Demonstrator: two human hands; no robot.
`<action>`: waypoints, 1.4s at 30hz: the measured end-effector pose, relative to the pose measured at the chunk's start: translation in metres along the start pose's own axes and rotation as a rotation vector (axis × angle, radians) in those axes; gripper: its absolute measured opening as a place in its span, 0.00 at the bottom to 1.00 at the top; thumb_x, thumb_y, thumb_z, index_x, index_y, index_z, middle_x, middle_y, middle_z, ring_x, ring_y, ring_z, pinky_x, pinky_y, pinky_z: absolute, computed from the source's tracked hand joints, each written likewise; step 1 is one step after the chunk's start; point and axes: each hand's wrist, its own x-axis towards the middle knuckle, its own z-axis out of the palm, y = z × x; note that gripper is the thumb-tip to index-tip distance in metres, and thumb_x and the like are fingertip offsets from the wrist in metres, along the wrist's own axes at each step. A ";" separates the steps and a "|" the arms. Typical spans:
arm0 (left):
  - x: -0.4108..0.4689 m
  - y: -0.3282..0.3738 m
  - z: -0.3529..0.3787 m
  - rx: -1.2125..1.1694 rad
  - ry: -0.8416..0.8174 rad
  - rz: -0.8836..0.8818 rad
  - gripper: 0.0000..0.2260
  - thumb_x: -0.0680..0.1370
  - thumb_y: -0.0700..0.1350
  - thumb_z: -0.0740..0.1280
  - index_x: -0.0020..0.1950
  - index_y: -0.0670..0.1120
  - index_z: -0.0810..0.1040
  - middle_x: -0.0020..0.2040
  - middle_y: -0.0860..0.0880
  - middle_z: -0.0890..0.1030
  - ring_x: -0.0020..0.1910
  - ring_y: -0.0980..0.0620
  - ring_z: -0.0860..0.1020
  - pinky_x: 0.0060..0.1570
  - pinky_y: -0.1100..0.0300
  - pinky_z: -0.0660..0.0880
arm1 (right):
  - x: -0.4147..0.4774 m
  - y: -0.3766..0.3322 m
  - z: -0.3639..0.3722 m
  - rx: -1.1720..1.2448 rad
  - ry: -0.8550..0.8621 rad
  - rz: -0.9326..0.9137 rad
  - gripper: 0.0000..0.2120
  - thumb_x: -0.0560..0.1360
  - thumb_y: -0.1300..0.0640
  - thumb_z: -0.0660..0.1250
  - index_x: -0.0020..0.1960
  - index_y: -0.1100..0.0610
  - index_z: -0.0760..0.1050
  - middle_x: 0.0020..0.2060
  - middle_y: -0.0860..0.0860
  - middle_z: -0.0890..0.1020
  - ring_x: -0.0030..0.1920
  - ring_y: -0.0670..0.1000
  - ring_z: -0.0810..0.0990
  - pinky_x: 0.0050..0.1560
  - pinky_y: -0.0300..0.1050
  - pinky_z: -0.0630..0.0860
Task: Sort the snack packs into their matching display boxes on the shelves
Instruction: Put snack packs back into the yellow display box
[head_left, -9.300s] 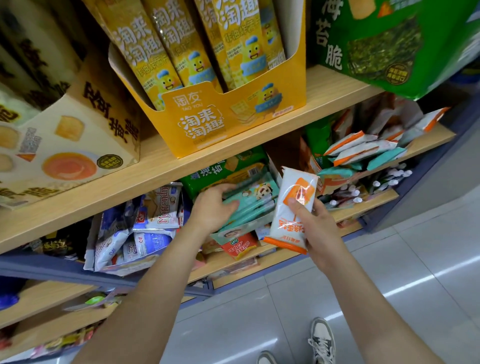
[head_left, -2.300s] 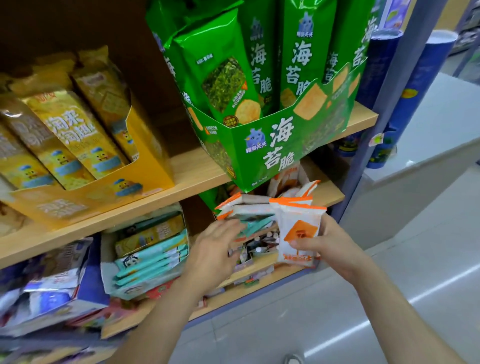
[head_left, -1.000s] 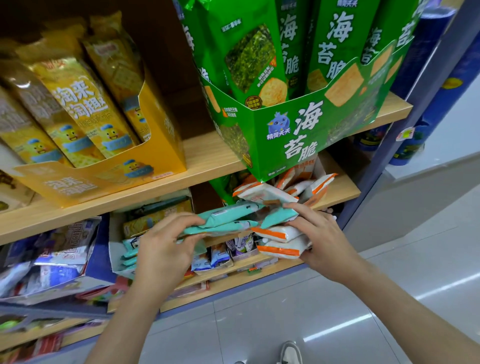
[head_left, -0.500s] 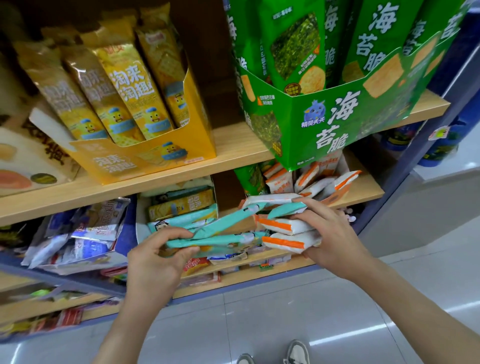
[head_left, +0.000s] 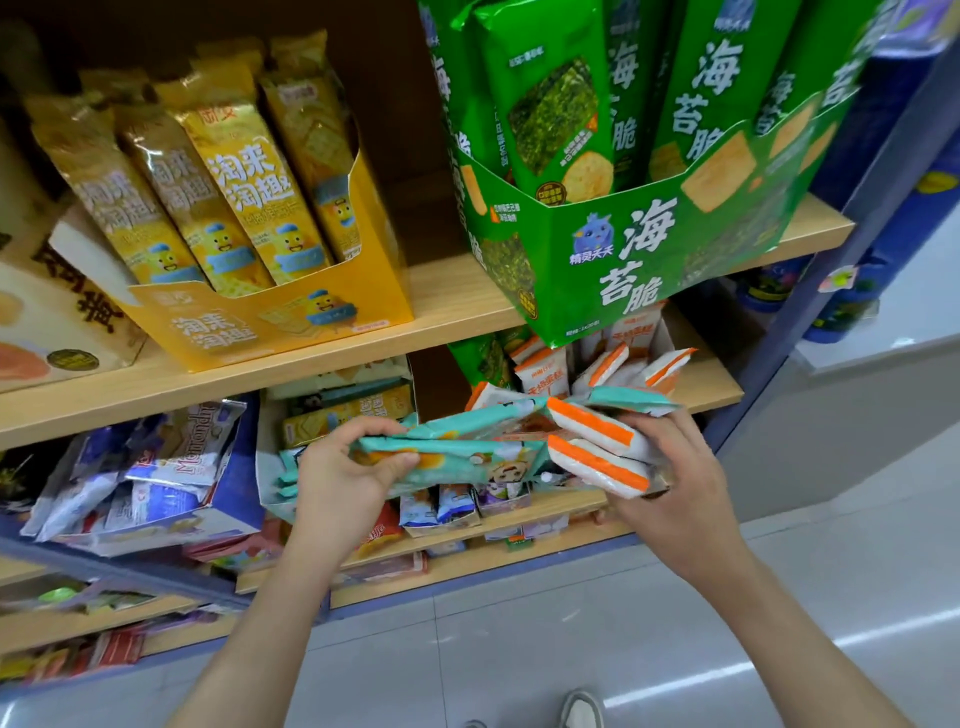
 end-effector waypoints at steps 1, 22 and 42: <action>0.005 0.000 0.004 0.000 -0.008 0.004 0.12 0.70 0.36 0.76 0.42 0.53 0.80 0.46 0.56 0.80 0.41 0.65 0.78 0.37 0.71 0.75 | -0.002 0.002 -0.001 0.004 0.013 0.005 0.35 0.60 0.68 0.82 0.61 0.47 0.74 0.57 0.31 0.71 0.60 0.40 0.75 0.57 0.37 0.75; 0.032 0.013 0.029 -0.047 0.011 0.025 0.12 0.70 0.37 0.77 0.41 0.53 0.80 0.45 0.53 0.80 0.42 0.48 0.79 0.44 0.48 0.80 | 0.006 0.026 -0.031 0.615 0.244 0.607 0.26 0.67 0.69 0.76 0.63 0.62 0.74 0.51 0.52 0.84 0.48 0.46 0.85 0.38 0.39 0.82; -0.039 -0.042 -0.092 -0.255 0.280 -0.151 0.16 0.66 0.30 0.74 0.39 0.51 0.81 0.40 0.53 0.83 0.35 0.56 0.81 0.33 0.64 0.80 | -0.001 -0.034 0.045 1.084 -0.241 0.837 0.40 0.37 0.44 0.86 0.48 0.51 0.80 0.43 0.53 0.86 0.42 0.54 0.86 0.40 0.60 0.80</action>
